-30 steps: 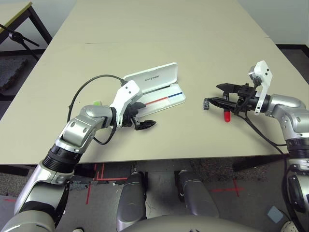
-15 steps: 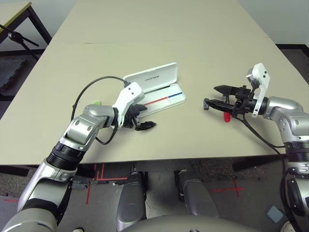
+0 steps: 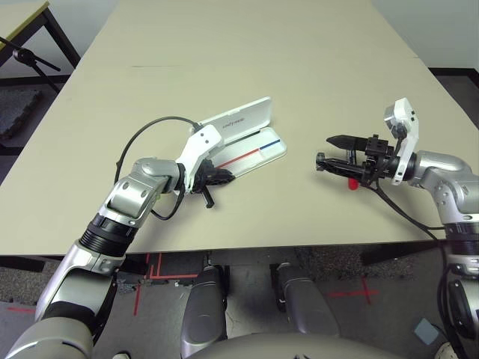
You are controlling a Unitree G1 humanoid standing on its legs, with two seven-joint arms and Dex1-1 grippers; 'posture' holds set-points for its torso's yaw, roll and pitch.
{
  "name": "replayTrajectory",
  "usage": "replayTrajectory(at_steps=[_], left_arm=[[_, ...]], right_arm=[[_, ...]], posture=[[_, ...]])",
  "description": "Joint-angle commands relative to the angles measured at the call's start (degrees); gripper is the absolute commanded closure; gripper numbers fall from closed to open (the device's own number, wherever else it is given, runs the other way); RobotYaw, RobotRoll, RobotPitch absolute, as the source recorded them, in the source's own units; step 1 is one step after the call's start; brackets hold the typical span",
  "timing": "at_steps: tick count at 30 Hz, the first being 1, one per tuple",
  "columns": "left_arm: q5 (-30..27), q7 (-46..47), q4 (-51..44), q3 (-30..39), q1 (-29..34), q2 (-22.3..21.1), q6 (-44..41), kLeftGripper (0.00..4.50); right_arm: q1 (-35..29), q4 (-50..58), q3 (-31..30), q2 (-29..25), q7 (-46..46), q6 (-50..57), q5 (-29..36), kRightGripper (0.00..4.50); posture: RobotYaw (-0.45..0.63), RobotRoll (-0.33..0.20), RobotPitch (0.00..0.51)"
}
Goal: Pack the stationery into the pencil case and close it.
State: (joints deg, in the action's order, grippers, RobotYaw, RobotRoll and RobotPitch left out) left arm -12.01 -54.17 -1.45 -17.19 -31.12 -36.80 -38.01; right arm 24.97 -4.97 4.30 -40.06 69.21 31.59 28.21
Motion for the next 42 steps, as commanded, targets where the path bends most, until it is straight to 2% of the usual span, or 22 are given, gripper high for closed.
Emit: replayTrajectory(at_steps=[1,12,23,32,42], left_arm=[[0.7,-4.3,-3.6,-1.5,0.4,-2.3,3.3,4.49],[-0.3,-14.9,-7.4,-0.6,2.9,-7.6,15.2,4.49],[4.4,-17.1,-3.5,-3.1,5.9,-7.6,22.3,4.49],[6.2,-15.2,-2.9,-2.9,6.3,-5.9,20.8,4.49],[6.3,-14.2,-4.7,-2.5,7.7,-6.2,18.5,4.49]], right_arm=[[-0.9,1.8,-1.4,-0.7,1.2,1.4,0.7,0.00],[-0.8,0.7,-3.7,-0.7,1.8,-0.2,-1.1,0.00],[-3.8,3.4,-6.5,-4.6,5.3,-0.8,-2.2,0.00],[-3.4,2.9,-6.7,-4.5,4.8,-1.6,-2.6,0.00],[-2.2,1.6,-7.2,-3.7,4.8,-2.5,-3.6,0.00]], posture=[[-0.09,0.000,0.177],[-0.07,0.000,0.180],[-0.08,0.000,0.182],[-0.07,0.000,0.184],[-0.06,0.000,0.187]])
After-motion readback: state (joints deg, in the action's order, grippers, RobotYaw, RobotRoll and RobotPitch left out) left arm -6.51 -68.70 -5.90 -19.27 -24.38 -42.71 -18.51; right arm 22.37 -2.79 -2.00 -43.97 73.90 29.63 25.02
